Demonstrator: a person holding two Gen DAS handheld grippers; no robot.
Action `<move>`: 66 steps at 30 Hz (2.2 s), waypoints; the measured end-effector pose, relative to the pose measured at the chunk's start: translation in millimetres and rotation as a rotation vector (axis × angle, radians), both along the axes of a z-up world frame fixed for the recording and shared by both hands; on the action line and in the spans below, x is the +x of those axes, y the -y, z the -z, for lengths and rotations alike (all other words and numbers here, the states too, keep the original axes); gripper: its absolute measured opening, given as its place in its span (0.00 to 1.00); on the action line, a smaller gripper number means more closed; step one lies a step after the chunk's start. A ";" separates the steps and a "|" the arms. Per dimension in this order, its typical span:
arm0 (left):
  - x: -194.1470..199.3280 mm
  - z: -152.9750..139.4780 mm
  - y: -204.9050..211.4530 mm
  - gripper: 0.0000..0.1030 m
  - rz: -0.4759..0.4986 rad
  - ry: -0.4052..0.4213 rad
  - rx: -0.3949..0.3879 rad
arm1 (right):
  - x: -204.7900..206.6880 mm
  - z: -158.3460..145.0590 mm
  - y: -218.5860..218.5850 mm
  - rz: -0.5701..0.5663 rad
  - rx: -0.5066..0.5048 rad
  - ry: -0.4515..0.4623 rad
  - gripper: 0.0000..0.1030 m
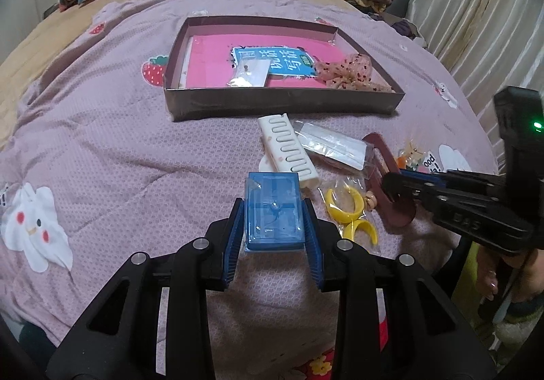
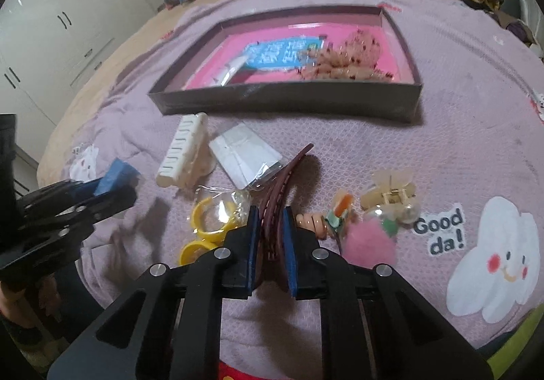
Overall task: Organize jewelry
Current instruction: 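Grasp the blue box with the left tool while the right tool grasps the maroon clip, then carry the blue box and maroon clip into the tray and release both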
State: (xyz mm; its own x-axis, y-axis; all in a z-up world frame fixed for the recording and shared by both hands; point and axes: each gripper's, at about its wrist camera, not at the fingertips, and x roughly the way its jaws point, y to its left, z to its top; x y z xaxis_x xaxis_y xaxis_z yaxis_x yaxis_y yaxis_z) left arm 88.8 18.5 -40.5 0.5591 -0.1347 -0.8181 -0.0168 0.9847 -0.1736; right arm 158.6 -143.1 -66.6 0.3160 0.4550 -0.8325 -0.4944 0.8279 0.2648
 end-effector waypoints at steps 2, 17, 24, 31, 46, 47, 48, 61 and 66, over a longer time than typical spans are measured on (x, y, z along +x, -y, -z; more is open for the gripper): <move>1.0 -0.7 0.4 0.25 0.000 0.001 0.002 | 7.0 4.4 -1.8 0.003 0.017 -0.019 0.12; 26.3 -22.4 1.7 0.24 0.010 0.031 0.001 | 8.7 -56.6 40.0 0.064 0.129 0.119 0.11; 39.4 -43.3 3.9 0.24 0.013 0.058 0.019 | 16.5 -87.0 48.9 0.069 0.175 0.178 0.11; 56.7 -65.5 8.6 0.24 0.018 0.091 0.030 | 29.5 -107.9 49.8 0.058 0.193 0.217 0.11; 110.6 -89.1 5.7 0.24 0.026 0.113 0.019 | 70.6 -130.8 44.8 0.073 0.197 0.254 0.11; 112.8 -88.7 5.5 0.24 0.028 0.112 0.017 | 75.1 -131.2 44.1 0.074 0.197 0.250 0.11; 116.5 -88.8 5.0 0.24 0.030 0.113 0.013 | 77.9 -131.3 43.3 0.075 0.193 0.250 0.11; 171.2 -75.3 0.4 0.24 0.039 0.076 -0.015 | 129.2 -122.4 28.2 0.103 0.117 0.247 0.11; 183.8 -50.1 13.1 0.24 0.071 0.021 -0.023 | 147.0 -108.4 24.7 0.109 0.099 0.222 0.11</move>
State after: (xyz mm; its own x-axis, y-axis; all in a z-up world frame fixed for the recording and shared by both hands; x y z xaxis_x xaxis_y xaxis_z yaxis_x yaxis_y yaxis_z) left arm 272.5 5.3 9.6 0.5648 -0.1930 -0.8024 0.0567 0.9791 -0.1955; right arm 305.6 -167.8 41.8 0.5377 0.4840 -0.6903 -0.4585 0.8550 0.2423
